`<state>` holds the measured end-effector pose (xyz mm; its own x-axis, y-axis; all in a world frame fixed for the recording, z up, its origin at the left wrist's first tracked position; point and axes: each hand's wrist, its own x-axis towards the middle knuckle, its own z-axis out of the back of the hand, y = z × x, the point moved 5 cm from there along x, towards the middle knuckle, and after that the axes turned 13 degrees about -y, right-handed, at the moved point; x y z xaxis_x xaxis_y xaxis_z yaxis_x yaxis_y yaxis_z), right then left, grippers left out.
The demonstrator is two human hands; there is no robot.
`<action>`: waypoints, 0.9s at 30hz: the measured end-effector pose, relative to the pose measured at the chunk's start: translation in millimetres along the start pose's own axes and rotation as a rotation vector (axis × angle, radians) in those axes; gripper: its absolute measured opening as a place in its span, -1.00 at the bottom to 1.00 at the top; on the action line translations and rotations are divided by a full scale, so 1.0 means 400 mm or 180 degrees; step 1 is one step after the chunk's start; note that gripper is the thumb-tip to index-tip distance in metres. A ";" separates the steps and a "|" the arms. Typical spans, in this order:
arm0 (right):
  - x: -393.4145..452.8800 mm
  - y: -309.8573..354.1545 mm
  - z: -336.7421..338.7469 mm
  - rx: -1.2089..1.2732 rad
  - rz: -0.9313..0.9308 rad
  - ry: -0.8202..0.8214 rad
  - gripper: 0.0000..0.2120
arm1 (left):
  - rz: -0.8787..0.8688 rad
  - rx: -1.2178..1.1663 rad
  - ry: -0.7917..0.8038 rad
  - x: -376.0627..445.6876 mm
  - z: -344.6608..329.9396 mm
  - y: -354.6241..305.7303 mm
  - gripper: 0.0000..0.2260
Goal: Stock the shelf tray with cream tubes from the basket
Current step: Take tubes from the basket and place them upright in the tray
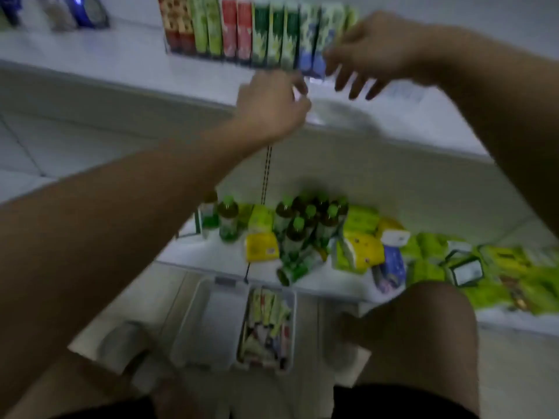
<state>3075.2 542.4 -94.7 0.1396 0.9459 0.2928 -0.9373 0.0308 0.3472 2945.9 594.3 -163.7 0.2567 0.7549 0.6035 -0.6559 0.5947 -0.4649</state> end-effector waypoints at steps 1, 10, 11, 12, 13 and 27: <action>-0.027 -0.002 -0.026 0.0084 -0.0003 0.0089 -0.63 | -0.0109 -0.0177 -0.0116 -0.041 0.027 0.013 -0.76; -0.206 -0.067 -0.385 0.0605 -0.0347 0.0887 -0.79 | 0.0595 -0.0527 0.0345 -0.396 -0.071 0.252 -0.80; -0.225 -0.083 -0.445 0.0652 -0.0424 0.1052 -0.77 | 0.0782 -0.0457 0.0608 -0.441 -0.120 0.286 -0.81; -0.245 -0.099 -0.505 0.0715 -0.0502 0.1214 -0.73 | 0.0950 -0.0395 0.0882 -0.487 -0.170 0.318 -0.82; -0.267 -0.118 -0.565 0.0758 -0.0592 0.1378 -0.70 | 0.1136 -0.0361 0.1140 -0.534 -0.217 0.346 -0.83; -0.580 -0.451 -1.230 0.0695 -0.2431 0.2198 -0.88 | 0.1746 0.0433 0.3422 -1.028 -0.670 0.513 -0.70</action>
<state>3054.8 476.0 -663.5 0.3924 0.6803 -0.6190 -0.5894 0.7026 0.3986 2896.0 480.0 -681.0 0.3372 0.7797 -0.5275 -0.9148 0.1391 -0.3792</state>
